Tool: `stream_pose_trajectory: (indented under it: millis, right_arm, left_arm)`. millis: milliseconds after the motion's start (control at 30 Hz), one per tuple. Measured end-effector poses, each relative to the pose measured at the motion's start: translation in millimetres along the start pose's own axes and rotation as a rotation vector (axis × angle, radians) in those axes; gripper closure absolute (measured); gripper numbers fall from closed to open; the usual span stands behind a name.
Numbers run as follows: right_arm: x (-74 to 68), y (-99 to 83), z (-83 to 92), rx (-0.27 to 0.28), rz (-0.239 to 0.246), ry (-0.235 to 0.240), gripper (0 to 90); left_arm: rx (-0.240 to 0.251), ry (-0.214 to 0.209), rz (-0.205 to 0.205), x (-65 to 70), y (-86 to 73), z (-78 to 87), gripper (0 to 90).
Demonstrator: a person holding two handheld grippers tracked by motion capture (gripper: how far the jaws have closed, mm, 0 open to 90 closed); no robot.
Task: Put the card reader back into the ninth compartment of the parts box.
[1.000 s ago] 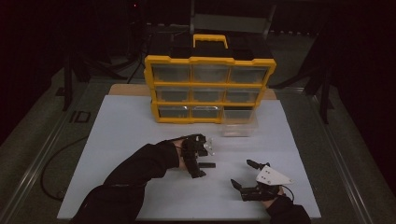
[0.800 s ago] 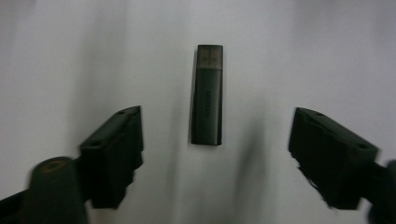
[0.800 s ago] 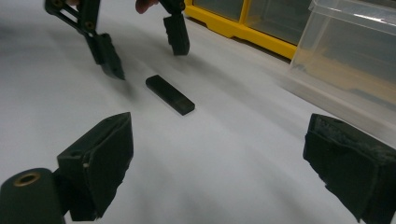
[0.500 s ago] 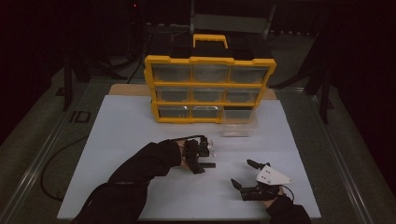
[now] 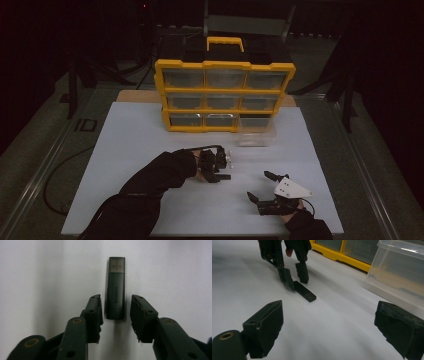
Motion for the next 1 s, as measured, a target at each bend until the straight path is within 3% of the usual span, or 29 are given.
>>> stream_pose_trajectory:
  millis: [733, 1000]
  right_arm:
    - [-0.3, -0.2, -0.3, -0.005, 0.0, -0.008, 8.6]
    - [0.3, 0.0, 0.1, -0.003, 0.001, -0.009, 8.6]
  left_arm:
    - [-0.033, -0.012, -0.017, 0.6, 4.7, -1.9, 73.9]
    - [-0.015, -0.039, 0.007, -0.9, 2.1, 2.3, 74.1]
Point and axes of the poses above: each handheld gripper's, and its own axes: z roughly backward along the jaws, y roughly out of its top, x roughly to its right, the point moved 1 cm from there along -z, roughly forward along the jaws, and after that the axes turned 15 degrees about -z, right-handed, at the moved point
